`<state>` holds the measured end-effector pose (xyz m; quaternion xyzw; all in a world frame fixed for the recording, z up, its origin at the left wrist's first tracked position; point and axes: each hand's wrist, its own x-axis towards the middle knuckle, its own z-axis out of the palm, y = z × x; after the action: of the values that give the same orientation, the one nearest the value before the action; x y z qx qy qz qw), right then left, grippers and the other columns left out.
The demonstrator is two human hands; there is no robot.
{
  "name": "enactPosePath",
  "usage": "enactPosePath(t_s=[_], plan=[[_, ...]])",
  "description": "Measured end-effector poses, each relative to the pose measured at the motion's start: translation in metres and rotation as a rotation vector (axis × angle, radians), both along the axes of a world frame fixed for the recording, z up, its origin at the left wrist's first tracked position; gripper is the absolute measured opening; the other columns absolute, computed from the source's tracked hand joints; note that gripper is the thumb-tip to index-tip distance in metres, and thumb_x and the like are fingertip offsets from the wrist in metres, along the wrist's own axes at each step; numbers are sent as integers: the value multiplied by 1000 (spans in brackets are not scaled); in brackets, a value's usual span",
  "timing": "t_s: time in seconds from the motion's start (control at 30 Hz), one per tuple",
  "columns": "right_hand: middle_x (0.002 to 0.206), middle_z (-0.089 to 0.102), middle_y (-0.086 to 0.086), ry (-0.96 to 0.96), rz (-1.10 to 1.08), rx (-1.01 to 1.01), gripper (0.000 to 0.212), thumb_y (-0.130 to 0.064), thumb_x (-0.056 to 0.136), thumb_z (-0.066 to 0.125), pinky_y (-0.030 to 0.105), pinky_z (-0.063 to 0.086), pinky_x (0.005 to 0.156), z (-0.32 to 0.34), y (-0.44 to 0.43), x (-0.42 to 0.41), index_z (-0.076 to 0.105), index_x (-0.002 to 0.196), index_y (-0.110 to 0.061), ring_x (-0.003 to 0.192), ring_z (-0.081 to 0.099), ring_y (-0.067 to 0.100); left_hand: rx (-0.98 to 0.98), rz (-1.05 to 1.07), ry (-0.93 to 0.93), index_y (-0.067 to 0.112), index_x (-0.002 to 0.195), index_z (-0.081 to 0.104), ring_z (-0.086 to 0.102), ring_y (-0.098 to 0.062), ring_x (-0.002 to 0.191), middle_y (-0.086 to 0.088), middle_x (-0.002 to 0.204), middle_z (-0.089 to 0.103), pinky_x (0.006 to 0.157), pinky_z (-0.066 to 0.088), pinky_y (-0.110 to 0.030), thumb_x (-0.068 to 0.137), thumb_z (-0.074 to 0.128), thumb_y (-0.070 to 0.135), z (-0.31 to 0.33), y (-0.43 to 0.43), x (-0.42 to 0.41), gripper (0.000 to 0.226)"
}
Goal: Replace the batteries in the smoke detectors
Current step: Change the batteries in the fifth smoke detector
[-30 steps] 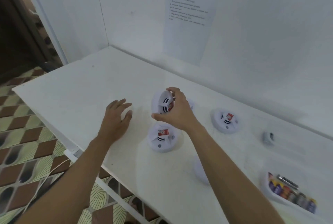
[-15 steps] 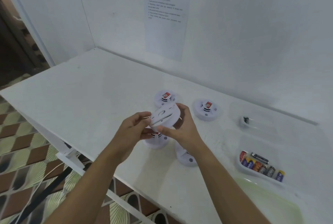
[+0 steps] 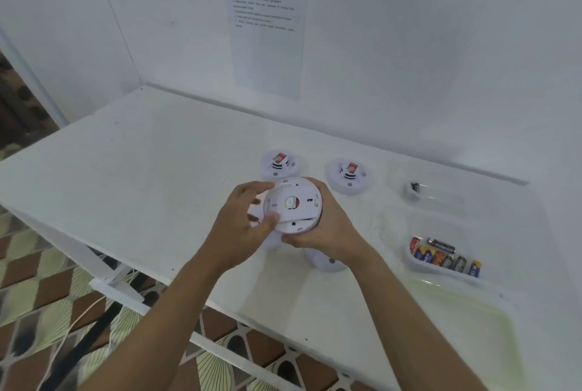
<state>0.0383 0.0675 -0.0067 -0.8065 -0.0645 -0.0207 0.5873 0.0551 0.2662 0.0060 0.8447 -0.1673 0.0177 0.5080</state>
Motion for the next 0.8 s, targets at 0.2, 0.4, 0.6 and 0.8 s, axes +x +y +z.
enactPosePath(t_s=[0.2,0.4,0.6,0.8], plan=[[129,56,-9,-18,57,-71,90,6,62,86,24,52,89,5,4,-17,45,136,-23,119,57,9,260,-229,-190,37,135,52,38,1,112,17,120,45,87,32,-1,66,65,65,10,7,0,76],[131,53,-7,-24,76,-107,89,2,63,86,25,53,86,8,10,-33,44,137,-24,119,57,13,279,-245,-205,25,127,62,53,-2,101,12,115,55,81,36,-3,63,79,55,12,13,-2,73],[128,53,-10,-23,51,-138,89,-1,63,86,19,51,81,2,25,-44,43,137,-26,115,57,8,253,-231,-202,22,120,65,57,-7,98,9,113,60,72,40,-8,56,74,60,7,21,-9,75],[124,54,-21,-63,29,-150,93,3,62,86,17,50,88,-5,41,-50,43,133,-39,116,57,6,304,-190,-251,18,119,65,51,-9,95,7,111,56,73,34,-5,55,64,60,1,29,-19,78]])
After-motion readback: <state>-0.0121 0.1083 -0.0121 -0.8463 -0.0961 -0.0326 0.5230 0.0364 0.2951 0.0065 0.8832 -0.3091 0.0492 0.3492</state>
